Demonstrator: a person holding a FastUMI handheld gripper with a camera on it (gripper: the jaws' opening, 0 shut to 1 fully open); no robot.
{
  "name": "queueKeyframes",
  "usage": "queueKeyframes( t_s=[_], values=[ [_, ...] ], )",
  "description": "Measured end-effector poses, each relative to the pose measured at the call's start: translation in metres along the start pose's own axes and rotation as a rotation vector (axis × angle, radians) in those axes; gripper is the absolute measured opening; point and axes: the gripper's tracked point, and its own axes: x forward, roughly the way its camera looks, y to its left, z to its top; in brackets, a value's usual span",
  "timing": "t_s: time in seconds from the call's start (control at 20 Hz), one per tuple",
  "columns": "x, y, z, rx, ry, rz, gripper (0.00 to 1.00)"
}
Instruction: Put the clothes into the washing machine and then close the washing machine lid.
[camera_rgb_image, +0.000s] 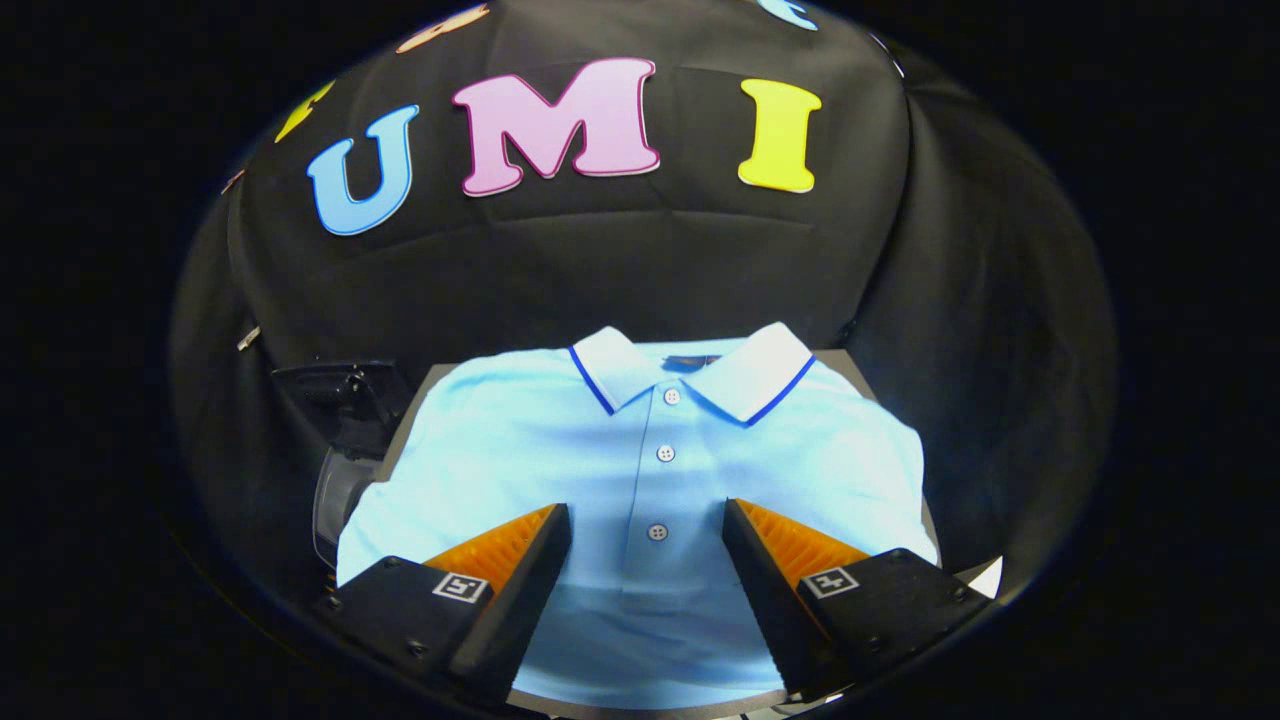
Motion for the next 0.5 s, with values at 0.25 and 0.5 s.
queueKeyframes(
  t_s=[0.25,0.5],
  values=[
    [0.0031,-0.0005,-0.0014,0.003,0.064,-0.003,0.99],
    [0.0015,-0.0001,-0.0019,-0.003,0.094,-0.013,0.99]
  ],
)
